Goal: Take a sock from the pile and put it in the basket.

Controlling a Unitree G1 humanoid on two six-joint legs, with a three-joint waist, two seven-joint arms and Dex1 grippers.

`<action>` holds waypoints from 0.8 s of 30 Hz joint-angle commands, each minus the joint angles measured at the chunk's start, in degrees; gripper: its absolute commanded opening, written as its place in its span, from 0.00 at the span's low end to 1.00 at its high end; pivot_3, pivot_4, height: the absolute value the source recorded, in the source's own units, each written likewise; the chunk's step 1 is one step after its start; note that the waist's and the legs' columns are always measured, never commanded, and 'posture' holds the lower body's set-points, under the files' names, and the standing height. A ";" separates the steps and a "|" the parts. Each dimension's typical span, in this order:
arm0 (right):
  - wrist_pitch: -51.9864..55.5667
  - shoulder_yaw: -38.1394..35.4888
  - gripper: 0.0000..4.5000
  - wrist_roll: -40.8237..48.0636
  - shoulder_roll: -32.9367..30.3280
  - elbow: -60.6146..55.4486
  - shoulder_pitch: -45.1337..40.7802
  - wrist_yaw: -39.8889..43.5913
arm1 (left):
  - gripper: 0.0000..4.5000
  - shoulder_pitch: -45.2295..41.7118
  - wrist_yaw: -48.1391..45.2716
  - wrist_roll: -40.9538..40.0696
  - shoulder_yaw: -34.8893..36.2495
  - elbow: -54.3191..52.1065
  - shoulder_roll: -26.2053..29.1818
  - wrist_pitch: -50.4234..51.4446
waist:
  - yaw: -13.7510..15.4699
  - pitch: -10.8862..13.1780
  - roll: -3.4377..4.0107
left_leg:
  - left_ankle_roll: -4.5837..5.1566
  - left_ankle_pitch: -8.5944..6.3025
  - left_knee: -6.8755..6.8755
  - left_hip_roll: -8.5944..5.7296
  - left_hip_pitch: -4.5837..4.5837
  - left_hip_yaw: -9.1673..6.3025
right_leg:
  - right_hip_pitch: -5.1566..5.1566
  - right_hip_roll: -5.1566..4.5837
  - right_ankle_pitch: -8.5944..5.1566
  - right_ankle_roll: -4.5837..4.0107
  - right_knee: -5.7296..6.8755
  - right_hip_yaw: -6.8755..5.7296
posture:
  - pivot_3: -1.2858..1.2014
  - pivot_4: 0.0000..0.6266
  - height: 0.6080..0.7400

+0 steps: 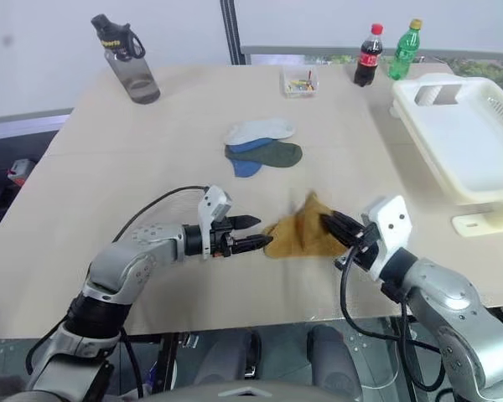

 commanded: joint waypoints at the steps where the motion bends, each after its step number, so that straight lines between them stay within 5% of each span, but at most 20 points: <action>1: 1.24 -0.15 0.00 -2.38 -0.98 3.51 -0.05 -3.62 | 0.78 -1.15 -1.57 -0.66 1.66 0.44 0.25 -1.27 | 0.22 -0.02 -0.04 | 0.00 0.00 0.02 -0.01 -0.02 0.00 | 0.00 -0.01 0.00 0.00 -0.01 0.00 | 0.52 0.24 1.00; 7: -3.57 -0.18 0.00 -9.78 -2.90 13.69 8.55 -2.63 | 0.78 -1.62 -1.79 0.09 1.48 0.80 -0.15 -2.26 | 0.96 -0.01 -0.02 | 0.01 -0.01 0.01 -0.11 -0.11 0.06 | -0.04 -0.08 -0.01 0.00 -0.09 0.01 | 0.52 0.24 1.00; 24: -6.87 0.22 0.00 -12.83 -2.42 9.87 16.21 -2.37 | 0.78 -5.62 -4.24 1.79 -4.10 2.24 -2.56 -2.04 | 0.35 -0.02 -0.02 | 0.00 0.00 0.01 -0.05 -0.04 0.07 | -0.03 0.01 0.00 0.00 -0.02 0.03 | 0.52 0.24 1.00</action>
